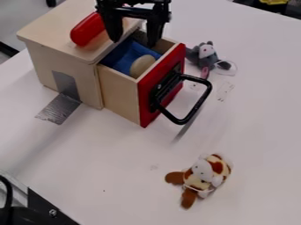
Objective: Put the brown object inside the drawer
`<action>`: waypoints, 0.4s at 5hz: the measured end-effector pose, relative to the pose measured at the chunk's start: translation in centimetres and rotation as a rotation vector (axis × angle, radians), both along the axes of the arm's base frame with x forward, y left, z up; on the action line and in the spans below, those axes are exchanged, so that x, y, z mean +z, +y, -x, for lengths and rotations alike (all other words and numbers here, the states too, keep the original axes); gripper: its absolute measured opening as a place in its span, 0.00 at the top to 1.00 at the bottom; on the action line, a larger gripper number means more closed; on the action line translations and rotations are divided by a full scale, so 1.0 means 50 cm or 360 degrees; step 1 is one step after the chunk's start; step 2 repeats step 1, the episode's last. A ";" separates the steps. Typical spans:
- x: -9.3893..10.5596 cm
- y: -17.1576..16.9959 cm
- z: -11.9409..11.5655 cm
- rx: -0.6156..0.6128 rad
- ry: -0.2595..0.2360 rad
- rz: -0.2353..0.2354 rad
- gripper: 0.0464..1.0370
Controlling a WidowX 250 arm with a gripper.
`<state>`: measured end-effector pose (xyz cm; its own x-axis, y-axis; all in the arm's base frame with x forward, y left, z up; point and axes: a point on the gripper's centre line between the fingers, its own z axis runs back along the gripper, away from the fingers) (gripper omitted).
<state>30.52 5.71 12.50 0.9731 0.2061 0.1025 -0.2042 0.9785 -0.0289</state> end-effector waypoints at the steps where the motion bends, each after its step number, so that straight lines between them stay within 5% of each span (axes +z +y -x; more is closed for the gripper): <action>1: 0.007 -0.011 0.010 -0.0029 0.0041 0.0006 0.04; 2: 0.007 -0.011 0.010 -0.0029 0.0041 0.0006 0.04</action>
